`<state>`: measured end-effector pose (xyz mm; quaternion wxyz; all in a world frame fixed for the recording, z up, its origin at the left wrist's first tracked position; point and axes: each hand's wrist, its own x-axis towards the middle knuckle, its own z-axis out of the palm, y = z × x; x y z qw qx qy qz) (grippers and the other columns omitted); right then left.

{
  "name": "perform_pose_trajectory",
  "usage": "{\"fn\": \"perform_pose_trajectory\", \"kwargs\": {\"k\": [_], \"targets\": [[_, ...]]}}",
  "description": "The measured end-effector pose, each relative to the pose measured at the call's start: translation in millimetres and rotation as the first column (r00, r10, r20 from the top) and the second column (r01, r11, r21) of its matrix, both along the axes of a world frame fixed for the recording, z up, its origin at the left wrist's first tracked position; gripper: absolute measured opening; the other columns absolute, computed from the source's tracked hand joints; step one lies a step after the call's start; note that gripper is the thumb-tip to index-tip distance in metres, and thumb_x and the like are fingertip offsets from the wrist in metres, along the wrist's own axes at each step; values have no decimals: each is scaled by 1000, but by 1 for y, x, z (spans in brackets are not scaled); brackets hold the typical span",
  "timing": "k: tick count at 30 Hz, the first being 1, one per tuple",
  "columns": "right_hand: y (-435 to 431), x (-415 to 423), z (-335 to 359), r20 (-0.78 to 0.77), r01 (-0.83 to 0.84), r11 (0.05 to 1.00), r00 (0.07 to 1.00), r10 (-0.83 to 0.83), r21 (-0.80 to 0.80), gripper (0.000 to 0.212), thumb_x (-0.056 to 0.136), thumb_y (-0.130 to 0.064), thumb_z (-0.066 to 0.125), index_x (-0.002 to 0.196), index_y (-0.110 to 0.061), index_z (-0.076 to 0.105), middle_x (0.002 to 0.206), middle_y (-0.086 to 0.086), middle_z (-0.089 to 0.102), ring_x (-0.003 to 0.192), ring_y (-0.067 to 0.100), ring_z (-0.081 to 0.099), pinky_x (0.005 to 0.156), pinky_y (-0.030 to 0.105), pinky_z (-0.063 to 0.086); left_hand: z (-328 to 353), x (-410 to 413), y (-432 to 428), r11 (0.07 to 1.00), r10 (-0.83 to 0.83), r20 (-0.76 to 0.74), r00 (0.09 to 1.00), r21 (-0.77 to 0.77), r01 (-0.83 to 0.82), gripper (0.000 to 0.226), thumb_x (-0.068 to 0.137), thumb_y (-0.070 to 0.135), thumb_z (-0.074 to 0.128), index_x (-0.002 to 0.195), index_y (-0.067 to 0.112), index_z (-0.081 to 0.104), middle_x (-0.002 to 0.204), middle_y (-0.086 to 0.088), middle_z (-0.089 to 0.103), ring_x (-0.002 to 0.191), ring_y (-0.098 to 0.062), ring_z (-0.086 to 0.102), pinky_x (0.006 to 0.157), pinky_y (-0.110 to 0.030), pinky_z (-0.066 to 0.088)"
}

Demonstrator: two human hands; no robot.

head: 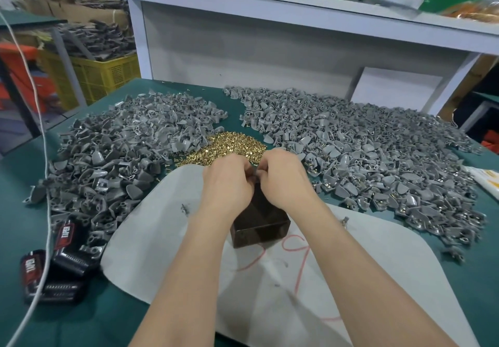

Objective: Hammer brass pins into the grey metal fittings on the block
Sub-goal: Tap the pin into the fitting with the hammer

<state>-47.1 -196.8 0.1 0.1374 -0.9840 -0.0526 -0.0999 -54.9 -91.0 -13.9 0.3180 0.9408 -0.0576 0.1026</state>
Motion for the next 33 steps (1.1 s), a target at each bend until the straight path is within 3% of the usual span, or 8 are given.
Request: {"fn": "perform_pose_trajectory", "kwargs": {"k": [9,12,14,18,22,25,29,33], "targets": [[-36,-4,-3,-36,47,944,999,-37,328,25,92,-25,58,115,-19,65,108,-1,67,88,10,56,84,25,45,3,-2,0,999,30,-56,998,-36,-32,7,89,22,61,83,22,66,81,5,60,94,-23,61,87,-39,49],[-57,-8,-9,-184,267,963,946,-267,-27,25,88,-40,60,97,-17,56,89,2,61,76,18,56,64,28,45,3,-1,1,998,25,-72,997,-50,-29,9,90,20,61,82,23,63,80,7,58,94,-21,60,89,-40,49],[-58,-8,-17,-274,267,946,910,-310,-184,26,87,-35,60,79,-14,47,86,6,59,77,26,55,67,31,45,2,-1,0,998,25,-80,996,-57,-30,9,90,20,61,82,23,64,81,7,59,95,-21,60,90,-41,49],[-61,-3,-15,-334,242,970,916,-221,21,18,93,-21,52,95,-4,59,88,11,62,77,27,60,68,35,49,2,-1,0,997,39,-96,995,-61,-45,6,90,21,61,86,24,64,90,4,65,97,-22,60,91,-41,48],[-72,-10,7,-249,268,927,947,-203,263,14,94,-21,49,99,-8,54,88,11,65,71,25,68,71,44,56,1,0,1,996,53,-84,995,-61,-59,6,90,20,61,87,22,65,92,3,66,97,-22,60,90,-41,48],[-72,-20,21,-103,184,965,981,-167,188,14,95,-29,48,104,-18,51,91,7,65,69,19,60,59,35,49,0,0,1,996,57,-78,995,-66,-63,7,90,19,61,89,20,68,94,1,68,97,-23,60,89,-40,49],[-61,-44,34,278,16,972,957,-82,232,40,94,-27,52,133,-34,49,112,-4,66,85,15,60,81,30,50,0,0,1,994,57,-74,996,-88,-63,8,88,18,63,89,17,70,93,-4,70,96,-26,62,87,-39,50],[-52,-57,22,124,-36,999,992,32,31,41,95,-27,50,134,-40,48,120,-9,63,95,16,62,87,32,50,-1,1,2,992,54,-86,995,-111,-64,8,87,17,64,89,15,72,93,-5,70,96,-27,62,87,-40,51]]}}
